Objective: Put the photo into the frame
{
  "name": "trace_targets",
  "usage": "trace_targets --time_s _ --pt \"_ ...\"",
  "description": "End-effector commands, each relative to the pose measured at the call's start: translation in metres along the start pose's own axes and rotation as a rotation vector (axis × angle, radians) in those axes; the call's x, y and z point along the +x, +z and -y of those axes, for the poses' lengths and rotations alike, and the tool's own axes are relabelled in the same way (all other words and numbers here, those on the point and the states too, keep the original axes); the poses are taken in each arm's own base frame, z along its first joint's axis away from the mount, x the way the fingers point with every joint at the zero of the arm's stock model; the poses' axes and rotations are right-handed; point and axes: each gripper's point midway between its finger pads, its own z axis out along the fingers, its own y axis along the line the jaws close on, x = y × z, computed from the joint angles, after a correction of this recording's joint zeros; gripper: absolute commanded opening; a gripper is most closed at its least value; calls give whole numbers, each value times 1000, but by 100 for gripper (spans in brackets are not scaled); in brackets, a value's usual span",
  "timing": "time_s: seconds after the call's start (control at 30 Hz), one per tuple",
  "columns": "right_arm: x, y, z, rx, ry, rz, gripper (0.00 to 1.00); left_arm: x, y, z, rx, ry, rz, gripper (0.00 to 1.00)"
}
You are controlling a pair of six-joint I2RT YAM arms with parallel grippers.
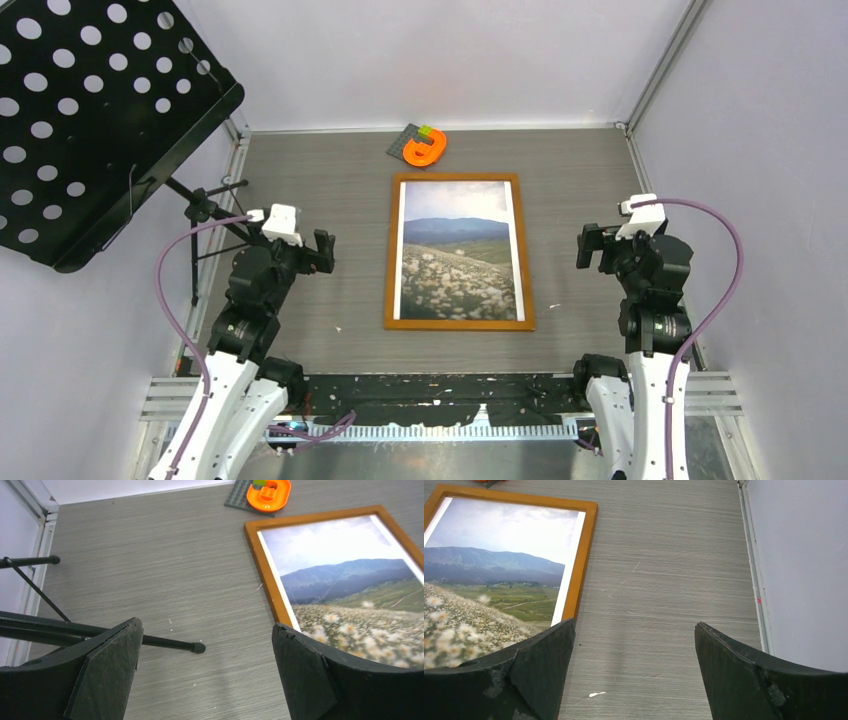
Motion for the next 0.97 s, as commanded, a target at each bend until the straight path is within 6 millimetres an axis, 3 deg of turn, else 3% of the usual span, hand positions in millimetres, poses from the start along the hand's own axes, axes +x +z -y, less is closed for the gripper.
trace_targets --time_s 0.0,0.4,0.93 --pt "-9 -2 -5 -34 -39 46 95 -8 6 -11 -50 43 43 100" --pt "-9 -2 -6 -42 -44 48 95 6 9 -12 -48 54 -2 100" --pt "-9 -4 -7 -47 -42 53 95 8 9 -11 -40 54 -4 99"
